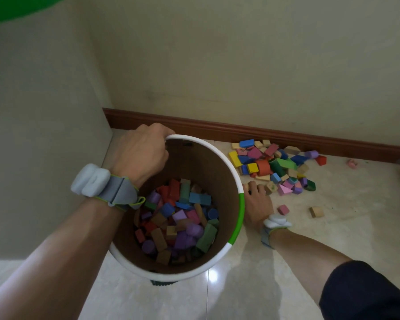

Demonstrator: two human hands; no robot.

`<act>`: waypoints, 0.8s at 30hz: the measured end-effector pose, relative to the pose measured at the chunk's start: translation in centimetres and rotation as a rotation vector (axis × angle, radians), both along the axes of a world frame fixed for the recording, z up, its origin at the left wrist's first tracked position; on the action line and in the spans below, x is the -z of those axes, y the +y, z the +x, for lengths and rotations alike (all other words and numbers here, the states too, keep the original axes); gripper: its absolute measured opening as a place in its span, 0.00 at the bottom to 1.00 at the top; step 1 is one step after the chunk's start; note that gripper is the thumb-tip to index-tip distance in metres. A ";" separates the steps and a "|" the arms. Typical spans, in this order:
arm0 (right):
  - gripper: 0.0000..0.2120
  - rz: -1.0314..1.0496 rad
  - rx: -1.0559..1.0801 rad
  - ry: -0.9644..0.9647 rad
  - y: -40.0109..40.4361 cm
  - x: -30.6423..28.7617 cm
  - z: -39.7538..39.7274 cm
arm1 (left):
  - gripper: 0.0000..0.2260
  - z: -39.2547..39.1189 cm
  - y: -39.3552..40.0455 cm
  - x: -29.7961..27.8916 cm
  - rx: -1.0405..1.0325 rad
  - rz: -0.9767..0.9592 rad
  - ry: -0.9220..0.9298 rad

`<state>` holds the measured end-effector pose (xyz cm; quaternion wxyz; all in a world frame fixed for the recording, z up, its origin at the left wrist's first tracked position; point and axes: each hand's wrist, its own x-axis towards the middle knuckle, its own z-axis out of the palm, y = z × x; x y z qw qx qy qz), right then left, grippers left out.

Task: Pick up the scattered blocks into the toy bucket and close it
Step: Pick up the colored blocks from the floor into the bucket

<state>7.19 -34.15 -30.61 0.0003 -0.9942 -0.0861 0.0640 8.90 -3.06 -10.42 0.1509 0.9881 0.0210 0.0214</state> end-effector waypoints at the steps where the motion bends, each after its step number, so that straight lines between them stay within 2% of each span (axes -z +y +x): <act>1: 0.19 -0.023 0.025 0.009 0.4 0.1 -0.4 | 0.18 0.0 -0.1 0.0 0.000 -0.002 -0.001; 7: 0.17 -0.072 -0.017 0.058 0.5 0.1 -1.1 | 0.19 -0.2 -0.2 -0.3 -0.013 0.005 0.011; 10: 0.14 0.097 0.076 0.008 0.5 -0.5 -1.5 | 0.19 -0.2 -0.2 -0.2 -0.017 0.004 0.012; 14: 0.11 0.425 0.379 -0.034 0.5 -2.2 -0.3 | 0.19 -0.3 -0.2 -0.2 -0.013 -0.013 0.018; 19: 0.10 0.696 0.879 -0.251 0.7 -3.9 1.3 | 0.18 -0.4 -0.2 -0.2 -0.029 -0.001 0.006; 22: 0.14 0.792 1.068 -0.173 -0.3 -4.8 2.2 | 0.18 -0.5 -0.2 -0.1 -0.030 -0.010 0.011; 24: 0.18 1.011 1.159 -0.104 -0.7 -6.0 2.7 | 0.18 -0.6 -0.1 0.0 -0.032 -0.007 0.012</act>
